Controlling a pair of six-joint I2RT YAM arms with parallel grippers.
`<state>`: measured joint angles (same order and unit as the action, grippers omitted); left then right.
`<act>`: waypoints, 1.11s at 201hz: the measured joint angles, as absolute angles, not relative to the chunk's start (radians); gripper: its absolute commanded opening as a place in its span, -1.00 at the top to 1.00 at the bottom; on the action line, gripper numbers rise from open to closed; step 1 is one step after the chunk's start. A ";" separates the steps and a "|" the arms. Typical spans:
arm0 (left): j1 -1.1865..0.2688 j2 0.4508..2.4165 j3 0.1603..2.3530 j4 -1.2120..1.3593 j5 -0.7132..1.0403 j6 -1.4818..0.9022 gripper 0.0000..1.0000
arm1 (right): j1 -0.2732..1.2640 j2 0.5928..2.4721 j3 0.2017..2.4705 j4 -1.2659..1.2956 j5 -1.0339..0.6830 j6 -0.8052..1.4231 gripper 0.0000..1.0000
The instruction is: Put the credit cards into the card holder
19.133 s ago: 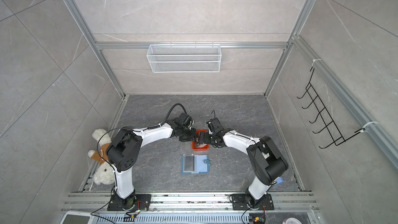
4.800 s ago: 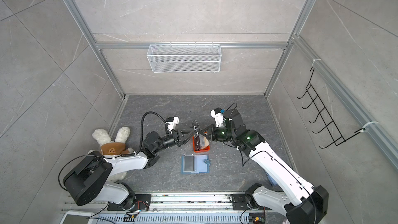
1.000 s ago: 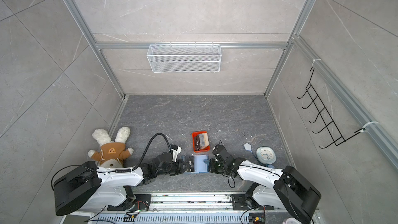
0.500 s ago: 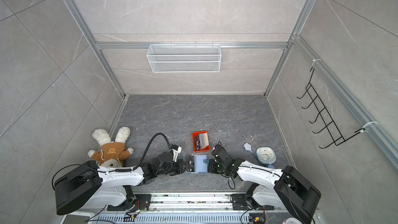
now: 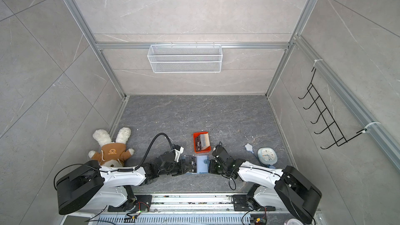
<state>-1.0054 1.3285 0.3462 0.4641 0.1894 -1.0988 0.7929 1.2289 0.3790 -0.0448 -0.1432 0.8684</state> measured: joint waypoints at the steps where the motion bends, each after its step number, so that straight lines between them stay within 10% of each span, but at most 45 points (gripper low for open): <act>1: -1.005 1.328 0.346 0.464 0.189 -1.099 1.00 | 0.793 1.229 0.379 -0.045 -0.144 0.868 0.94; 223: -0.925 1.418 0.345 0.502 0.274 -1.092 1.00 | 0.794 1.240 0.377 -0.021 -0.145 0.868 0.96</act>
<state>-0.9253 1.4181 0.3454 0.5022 0.2737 -1.0924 0.7940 1.2400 0.3767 -0.0208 -0.1452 0.8684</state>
